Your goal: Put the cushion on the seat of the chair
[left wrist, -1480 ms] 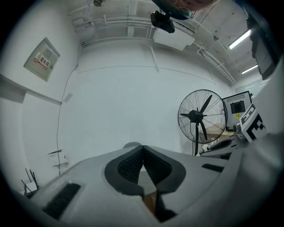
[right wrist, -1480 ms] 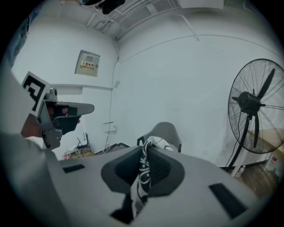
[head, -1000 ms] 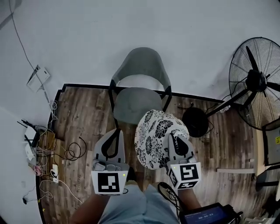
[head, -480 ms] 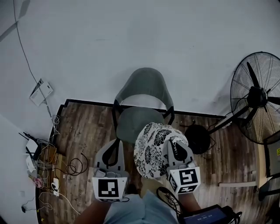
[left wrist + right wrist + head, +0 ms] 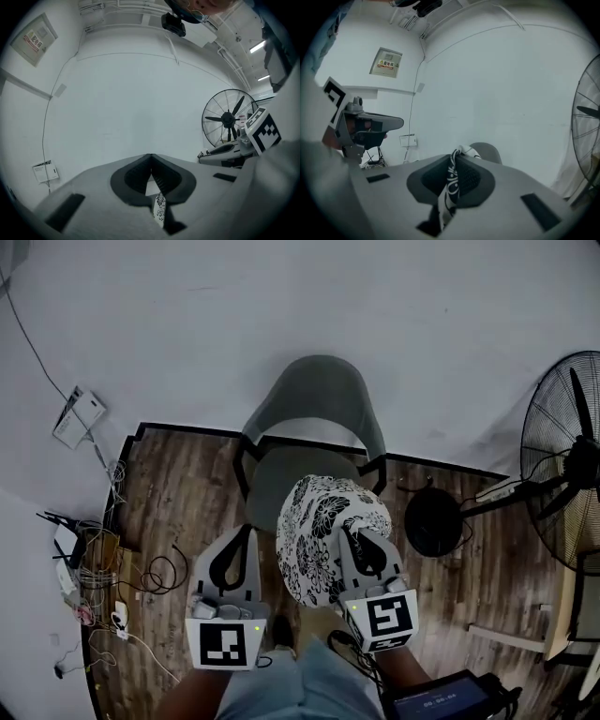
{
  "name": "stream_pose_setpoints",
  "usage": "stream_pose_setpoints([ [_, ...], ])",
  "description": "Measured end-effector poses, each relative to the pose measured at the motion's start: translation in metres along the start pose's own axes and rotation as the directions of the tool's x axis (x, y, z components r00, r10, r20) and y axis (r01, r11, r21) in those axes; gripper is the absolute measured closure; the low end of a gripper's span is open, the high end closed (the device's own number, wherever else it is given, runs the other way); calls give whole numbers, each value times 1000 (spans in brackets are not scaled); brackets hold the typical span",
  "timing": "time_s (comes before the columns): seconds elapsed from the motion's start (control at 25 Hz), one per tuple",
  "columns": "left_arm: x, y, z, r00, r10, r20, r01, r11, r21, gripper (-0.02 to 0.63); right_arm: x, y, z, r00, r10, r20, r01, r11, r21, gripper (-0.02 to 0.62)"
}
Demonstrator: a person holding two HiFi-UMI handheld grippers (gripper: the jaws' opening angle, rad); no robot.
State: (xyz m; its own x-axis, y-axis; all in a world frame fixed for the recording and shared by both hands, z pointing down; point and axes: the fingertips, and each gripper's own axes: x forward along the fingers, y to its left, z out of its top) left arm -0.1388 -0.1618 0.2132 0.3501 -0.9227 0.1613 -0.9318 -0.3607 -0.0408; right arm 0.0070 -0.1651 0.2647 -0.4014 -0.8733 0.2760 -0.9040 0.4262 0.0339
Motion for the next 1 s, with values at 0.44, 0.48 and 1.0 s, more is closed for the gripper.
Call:
stream_pose_setpoints([
  [0.44,78,43,-51,992,70,-109,-72,997,-12,597,113,-21,-45,987,85,-140,-87,996,-9,574],
  [0.48,84,47,-55,991,73,-111,-75,997,-12,597,123,-21,-50,985,89,-146,-92,996,-8,574],
  [1.0,127,105,-122,960,147,-237,-168,983,-72,597,256,11,-97,964,179,-198,-179,984,18,574],
])
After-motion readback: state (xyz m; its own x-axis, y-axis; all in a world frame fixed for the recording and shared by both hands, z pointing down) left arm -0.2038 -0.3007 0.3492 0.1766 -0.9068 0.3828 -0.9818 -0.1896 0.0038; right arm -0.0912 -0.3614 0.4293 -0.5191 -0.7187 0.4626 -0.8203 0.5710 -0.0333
